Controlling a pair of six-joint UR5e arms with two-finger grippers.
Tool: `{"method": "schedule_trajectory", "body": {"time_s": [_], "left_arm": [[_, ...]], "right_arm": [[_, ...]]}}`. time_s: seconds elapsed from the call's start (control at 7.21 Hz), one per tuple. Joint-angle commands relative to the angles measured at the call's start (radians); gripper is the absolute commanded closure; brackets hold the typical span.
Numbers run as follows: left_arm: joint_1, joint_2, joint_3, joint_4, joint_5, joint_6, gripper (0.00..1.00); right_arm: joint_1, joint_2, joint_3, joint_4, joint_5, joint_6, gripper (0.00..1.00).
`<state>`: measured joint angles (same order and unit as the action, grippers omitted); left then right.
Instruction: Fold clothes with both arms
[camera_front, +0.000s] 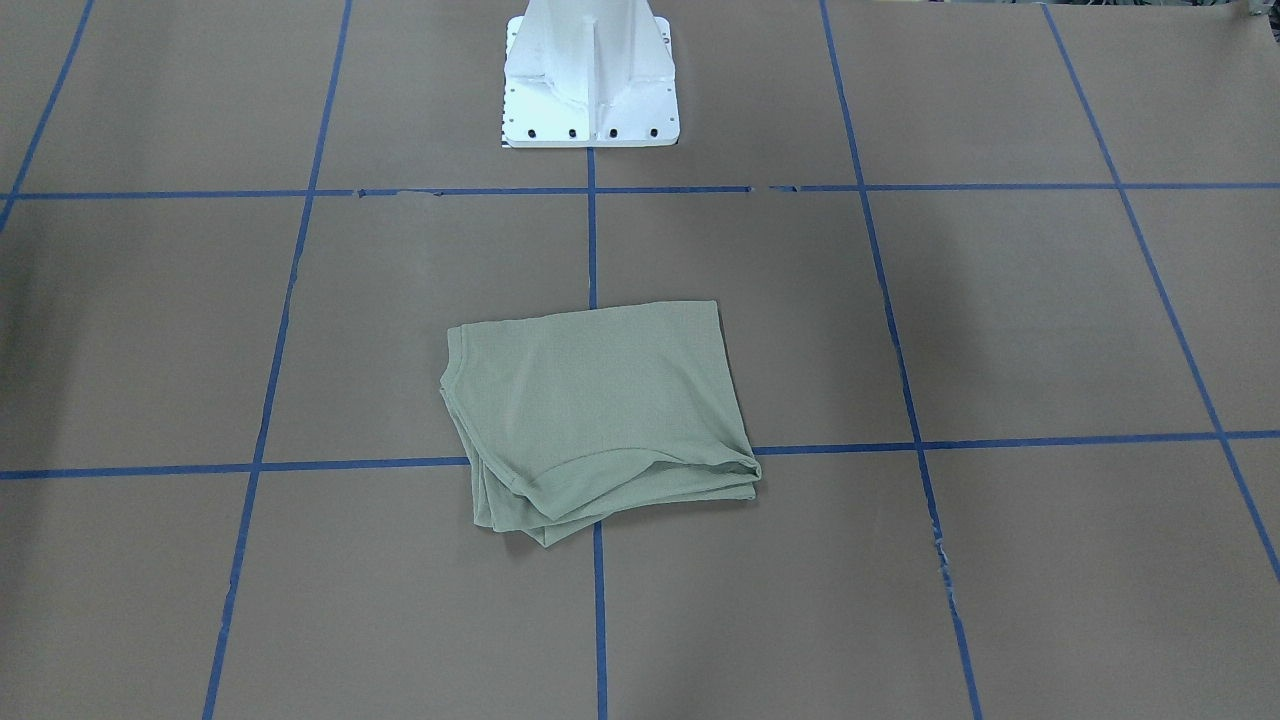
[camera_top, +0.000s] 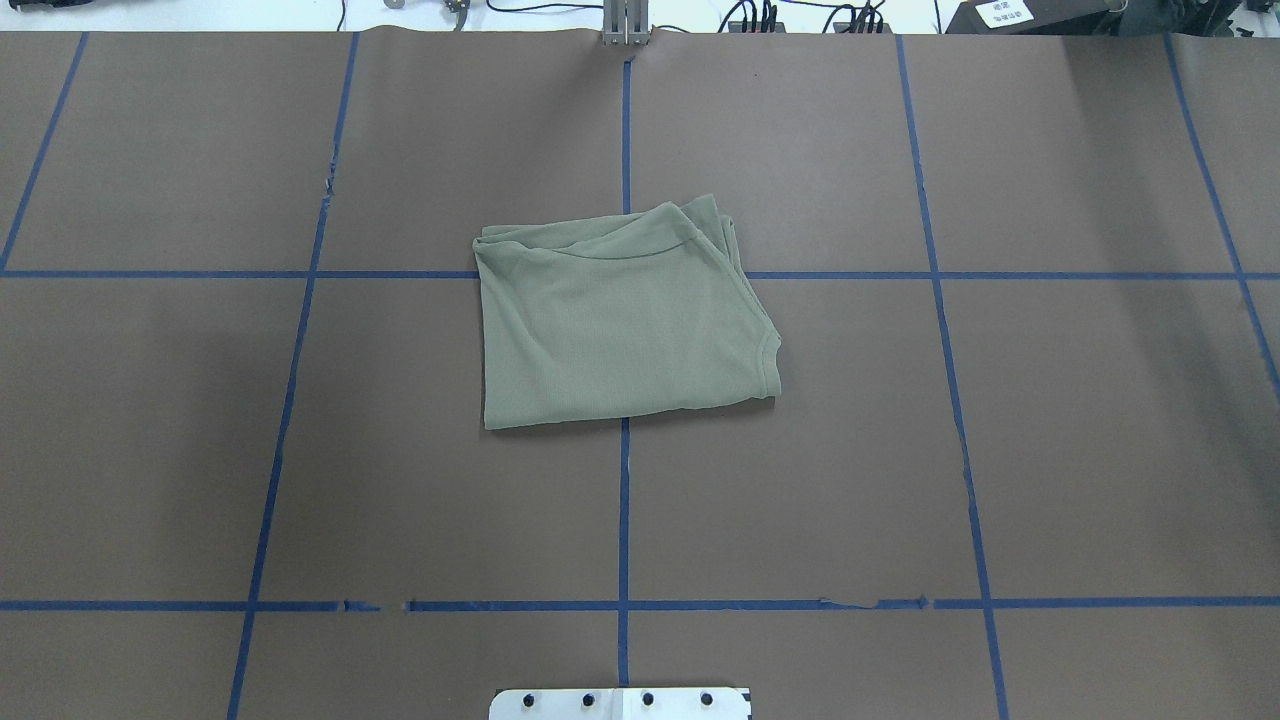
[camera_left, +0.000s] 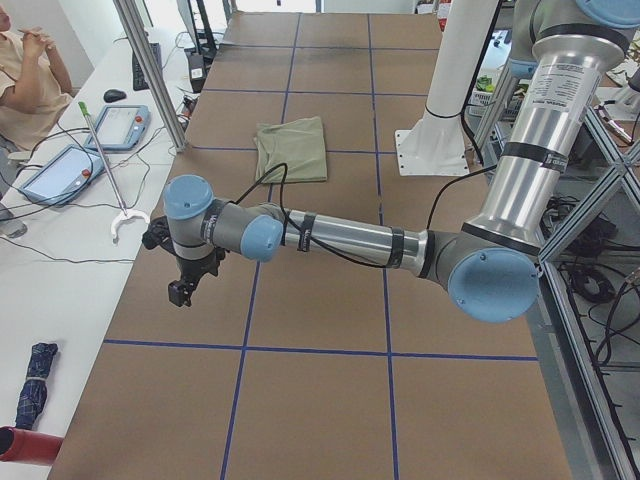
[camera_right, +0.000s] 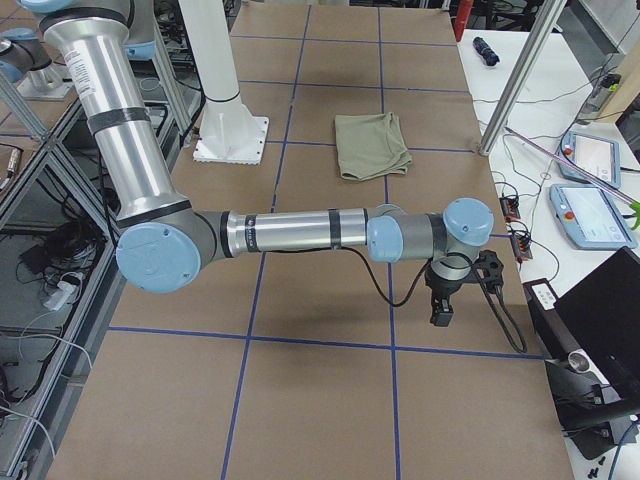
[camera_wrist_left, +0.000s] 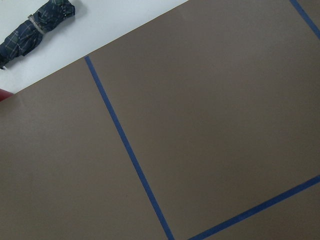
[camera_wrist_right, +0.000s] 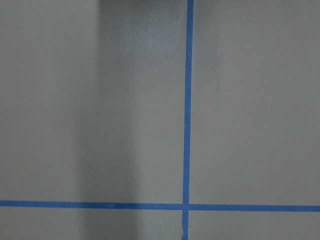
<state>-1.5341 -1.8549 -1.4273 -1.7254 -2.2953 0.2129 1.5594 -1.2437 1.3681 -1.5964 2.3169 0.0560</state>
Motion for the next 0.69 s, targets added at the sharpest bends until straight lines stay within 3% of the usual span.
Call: {"method": "schedule_trajectory", "body": {"time_s": [0.0, 0.28, 0.56], "left_arm": [[-0.001, 0.011, 0.013, 0.009, -0.006, -0.104, 0.0], [-0.001, 0.022, 0.01, -0.075, 0.003, -0.174, 0.0], [-0.001, 0.034, 0.008, -0.082, -0.006, -0.175, 0.0]], "right_arm": [[-0.001, -0.014, 0.032, -0.013, -0.063, -0.019, 0.0], [-0.008, -0.046, 0.029, -0.01, -0.067, -0.015, 0.0], [-0.019, -0.048, 0.031, -0.011, -0.062, -0.018, 0.0]]}}
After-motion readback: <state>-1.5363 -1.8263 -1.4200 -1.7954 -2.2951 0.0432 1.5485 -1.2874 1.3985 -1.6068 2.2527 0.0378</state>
